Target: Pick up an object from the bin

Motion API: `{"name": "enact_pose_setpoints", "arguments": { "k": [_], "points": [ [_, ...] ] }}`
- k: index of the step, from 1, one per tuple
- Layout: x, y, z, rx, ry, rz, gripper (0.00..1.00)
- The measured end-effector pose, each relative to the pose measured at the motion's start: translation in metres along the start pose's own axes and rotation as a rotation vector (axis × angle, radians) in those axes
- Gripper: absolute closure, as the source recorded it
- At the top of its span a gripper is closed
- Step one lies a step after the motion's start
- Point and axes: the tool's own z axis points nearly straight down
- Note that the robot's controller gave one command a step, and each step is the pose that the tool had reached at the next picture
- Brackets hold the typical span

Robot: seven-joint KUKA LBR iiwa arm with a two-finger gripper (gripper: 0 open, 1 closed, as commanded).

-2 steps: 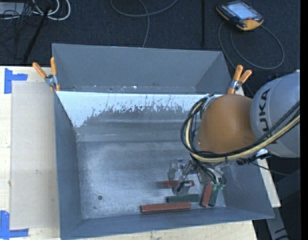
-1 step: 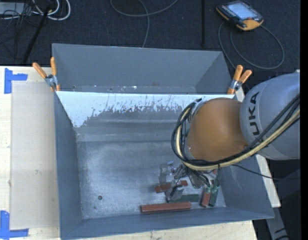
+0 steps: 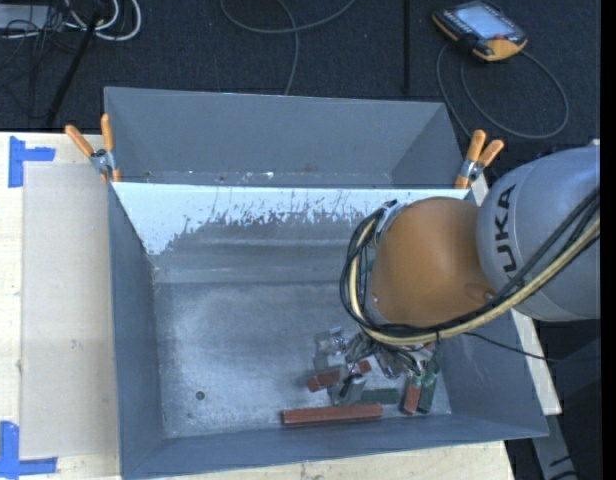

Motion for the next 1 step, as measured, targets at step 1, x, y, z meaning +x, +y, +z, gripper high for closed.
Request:
{"name": "enact_pose_setpoints", "arguments": {
  "k": [1],
  "points": [
    [-0.008, -0.0376, -0.1438, 0.003, -0.007, 0.007, 1.0]
  ]
}}
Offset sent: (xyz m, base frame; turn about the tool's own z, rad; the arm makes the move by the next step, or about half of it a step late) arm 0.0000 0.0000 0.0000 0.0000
